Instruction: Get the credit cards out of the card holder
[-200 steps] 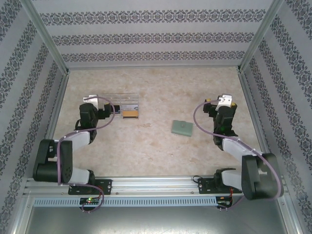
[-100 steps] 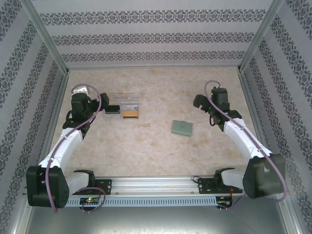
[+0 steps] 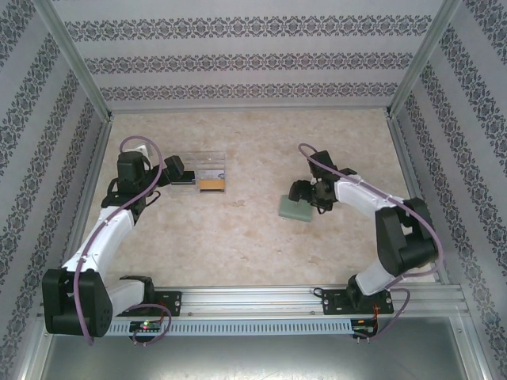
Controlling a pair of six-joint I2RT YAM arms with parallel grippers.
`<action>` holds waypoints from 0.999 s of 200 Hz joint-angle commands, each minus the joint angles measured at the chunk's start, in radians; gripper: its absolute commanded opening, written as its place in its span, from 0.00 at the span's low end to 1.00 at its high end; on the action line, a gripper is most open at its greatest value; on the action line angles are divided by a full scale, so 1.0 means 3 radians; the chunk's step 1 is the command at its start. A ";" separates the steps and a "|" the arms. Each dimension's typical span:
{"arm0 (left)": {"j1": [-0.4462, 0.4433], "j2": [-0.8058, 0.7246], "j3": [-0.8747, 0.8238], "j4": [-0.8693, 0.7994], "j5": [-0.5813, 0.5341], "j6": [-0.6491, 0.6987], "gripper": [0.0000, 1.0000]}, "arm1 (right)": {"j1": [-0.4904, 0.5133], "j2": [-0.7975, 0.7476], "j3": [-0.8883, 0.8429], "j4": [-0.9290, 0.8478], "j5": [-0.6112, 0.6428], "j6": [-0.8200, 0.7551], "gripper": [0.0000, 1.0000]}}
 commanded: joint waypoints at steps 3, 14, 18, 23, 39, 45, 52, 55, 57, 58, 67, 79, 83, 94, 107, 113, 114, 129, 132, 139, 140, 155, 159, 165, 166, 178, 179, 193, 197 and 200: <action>0.0012 0.0016 0.0096 -0.0100 0.0081 -0.0033 0.99 | 0.0034 0.0200 0.0227 0.0041 0.0099 0.0050 0.87; 0.0011 0.0029 0.0097 -0.0111 0.0096 -0.0033 0.99 | 0.0047 0.0302 0.0280 0.0046 0.0159 0.0076 0.88; 0.0013 0.0029 0.0103 -0.0116 0.0105 -0.0035 0.99 | 0.0052 0.0338 0.0297 0.0049 0.0141 0.0084 0.89; 0.0012 0.0031 0.0103 -0.0128 0.0113 -0.0037 0.99 | 0.0058 0.0394 0.0321 0.0044 0.0095 0.0094 0.88; 0.0016 0.0040 0.0111 -0.0151 0.0136 -0.0028 0.99 | 0.0099 0.0502 0.0356 -0.0002 -0.0037 0.0123 0.85; 0.0015 0.0045 0.0112 -0.0157 0.0148 -0.0028 0.99 | 0.0122 0.0506 0.0342 -0.0032 -0.0061 0.0144 0.85; 0.0016 0.0045 0.0103 -0.0154 0.0159 -0.0029 0.99 | 0.0145 0.0480 0.0312 -0.0057 -0.0084 0.0177 0.84; 0.0015 0.0048 0.0098 -0.0155 0.0163 -0.0032 0.99 | 0.0156 0.0462 0.0295 -0.0068 -0.0095 0.0191 0.84; 0.0012 0.0050 0.0098 -0.0151 0.0167 -0.0033 0.99 | 0.0163 0.0446 0.0282 -0.0075 -0.0106 0.0201 0.84; 0.0014 0.0047 0.0094 -0.0149 0.0167 -0.0033 0.99 | 0.0166 0.0440 0.0273 -0.0078 -0.0116 0.0205 0.84; 0.0015 0.0051 0.0070 -0.0140 0.0171 -0.0050 1.00 | 0.0197 0.0340 0.0186 -0.0084 -0.0195 0.0272 0.84; 0.0013 0.0064 0.0036 -0.0113 0.0194 -0.0072 0.99 | 0.0258 0.0176 0.0051 -0.0061 -0.0306 0.0403 0.83; 0.0015 0.0070 0.0023 -0.0105 0.0201 -0.0091 0.99 | 0.0286 0.0119 0.0006 -0.0044 -0.0348 0.0446 0.83; 0.0013 0.0085 0.0000 -0.0086 0.0250 -0.0129 1.00 | 0.0402 -0.0029 -0.0100 -0.0012 -0.0429 0.0572 0.83; 0.0002 0.0102 -0.0007 -0.0088 0.0314 -0.0167 1.00 | 0.0563 -0.0144 -0.0190 0.0023 -0.0509 0.0724 0.82; -0.0001 0.0116 -0.0020 -0.0092 0.0343 -0.0200 1.00 | 0.0635 -0.0188 -0.0230 0.0065 -0.0564 0.0799 0.82; 0.0000 0.0116 -0.0021 -0.0092 0.0350 -0.0206 1.00 | 0.0648 -0.0191 -0.0236 0.0076 -0.0575 0.0811 0.82; -0.0026 0.0151 -0.0042 -0.0091 0.0456 -0.0299 1.00 | 0.0817 -0.0227 -0.0298 0.0188 -0.0730 0.0941 0.81; -0.0033 0.0163 -0.0044 -0.0090 0.0478 -0.0316 1.00 | 0.0837 -0.0226 -0.0298 0.0195 -0.0749 0.0955 0.81; -0.0051 0.0186 -0.0047 -0.0100 0.0544 -0.0376 1.00 | 0.0885 -0.0231 -0.0284 0.0186 -0.0763 0.0964 0.81; -0.0054 0.0192 -0.0047 -0.0099 0.0553 -0.0386 1.00 | 0.0888 -0.0231 -0.0281 0.0180 -0.0764 0.0965 0.81; -0.0113 0.0276 -0.0049 -0.0119 0.0769 -0.0538 0.98 | 0.0906 -0.0277 -0.0258 0.0087 -0.0620 0.0954 0.79; -0.0128 0.0308 -0.0032 -0.0147 0.0836 -0.0578 0.97 | 0.0901 -0.0293 -0.0253 0.0058 -0.0564 0.0941 0.78; -0.0159 0.0358 -0.0005 -0.0201 0.0928 -0.0636 0.95 | 0.0897 -0.0321 -0.0247 0.0026 -0.0474 0.0911 0.78; -0.0166 0.0368 -0.0003 -0.0207 0.0942 -0.0644 0.94 | 0.0899 -0.0324 -0.0245 0.0015 -0.0463 0.0908 0.78; -0.0277 0.0442 -0.0001 -0.0232 0.1109 -0.0757 0.91 | 0.0891 -0.0357 -0.0218 -0.0098 -0.0292 0.0867 0.76; -0.0286 0.0448 -0.0001 -0.0226 0.1124 -0.0763 0.91 | 0.0891 -0.0358 -0.0217 -0.0105 -0.0280 0.0863 0.76; -0.0502 0.0515 -0.0018 -0.0175 0.1198 -0.0885 0.90 | 0.0867 -0.0360 -0.0201 -0.0153 -0.0206 0.0787 0.75; -0.0576 0.0540 -0.0018 -0.0172 0.1192 -0.0921 0.89 | 0.0858 -0.0355 -0.0189 -0.0169 -0.0180 0.0764 0.74; -0.0628 0.0556 -0.0018 -0.0166 0.1183 -0.0953 0.89 | 0.0853 -0.0349 -0.0179 -0.0177 -0.0151 0.0746 0.73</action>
